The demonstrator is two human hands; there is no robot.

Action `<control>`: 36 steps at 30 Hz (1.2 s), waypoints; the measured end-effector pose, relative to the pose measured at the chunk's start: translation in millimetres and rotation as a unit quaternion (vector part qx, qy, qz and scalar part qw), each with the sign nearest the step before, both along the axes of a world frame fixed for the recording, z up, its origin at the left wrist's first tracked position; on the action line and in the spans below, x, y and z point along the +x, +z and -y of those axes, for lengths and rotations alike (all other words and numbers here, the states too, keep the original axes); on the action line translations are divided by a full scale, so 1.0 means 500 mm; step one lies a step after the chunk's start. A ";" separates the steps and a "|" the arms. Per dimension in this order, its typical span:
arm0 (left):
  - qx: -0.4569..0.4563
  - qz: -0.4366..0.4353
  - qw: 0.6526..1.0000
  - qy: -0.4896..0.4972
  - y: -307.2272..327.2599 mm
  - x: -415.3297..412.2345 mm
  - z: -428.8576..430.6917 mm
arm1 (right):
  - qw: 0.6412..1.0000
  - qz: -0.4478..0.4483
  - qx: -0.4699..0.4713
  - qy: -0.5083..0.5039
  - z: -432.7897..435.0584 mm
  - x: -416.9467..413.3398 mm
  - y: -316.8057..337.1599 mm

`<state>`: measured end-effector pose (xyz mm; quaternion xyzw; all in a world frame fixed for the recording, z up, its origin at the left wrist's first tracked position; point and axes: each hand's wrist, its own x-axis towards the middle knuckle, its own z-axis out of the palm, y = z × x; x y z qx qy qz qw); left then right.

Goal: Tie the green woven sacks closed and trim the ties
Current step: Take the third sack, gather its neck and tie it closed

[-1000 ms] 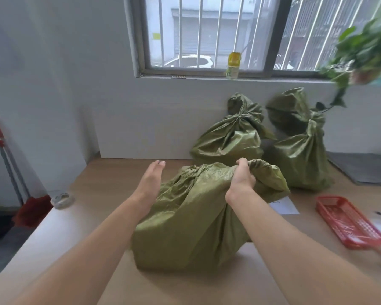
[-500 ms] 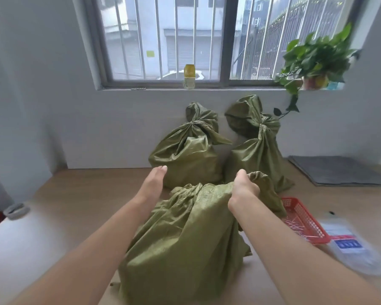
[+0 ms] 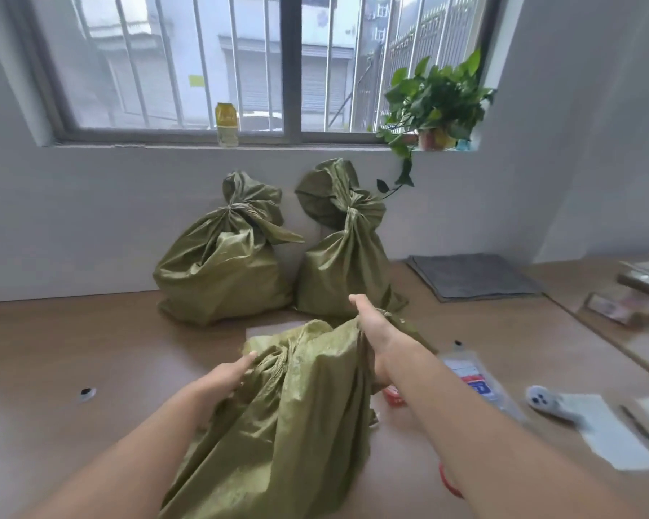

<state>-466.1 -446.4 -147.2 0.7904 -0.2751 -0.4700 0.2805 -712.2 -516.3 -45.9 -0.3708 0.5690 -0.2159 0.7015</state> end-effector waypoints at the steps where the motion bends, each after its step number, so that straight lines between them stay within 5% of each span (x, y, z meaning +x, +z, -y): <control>1: 0.002 -0.030 1.000 -0.007 -0.006 -0.014 0.012 | 1.000 0.009 0.001 0.017 0.002 -0.012 -0.006; 5: -0.019 -0.156 0.984 -0.079 0.056 -0.091 0.017 | 0.993 0.065 -0.065 0.070 0.013 -0.032 -0.010; 9: -0.144 -0.205 0.967 -0.053 0.099 -0.074 0.021 | 0.978 0.156 -0.127 0.059 0.022 -0.023 0.022; 16: -0.440 -0.276 0.851 0.079 0.250 0.015 0.003 | 0.940 0.133 -0.300 -0.097 0.029 0.004 0.096; 19: -0.494 -0.264 0.814 0.151 0.301 0.085 -0.043 | 0.906 0.106 -0.363 -0.188 0.037 -0.011 0.115; 22: -0.463 -0.217 0.840 0.181 0.308 0.152 -0.091 | 0.890 0.140 -0.374 -0.219 0.020 -0.031 0.134; 27: -0.449 -0.187 0.863 0.137 0.340 0.151 -0.133 | 0.932 0.166 -0.317 -0.060 -0.009 -0.017 0.179; 32: -0.505 -0.165 0.826 0.189 0.389 0.175 -0.148 | 0.894 0.157 -0.363 -0.209 0.003 -0.023 0.250; 36: -0.501 -0.139 0.824 0.223 0.381 0.207 -0.173 | 0.890 0.080 -0.394 -0.214 0.013 -0.046 0.237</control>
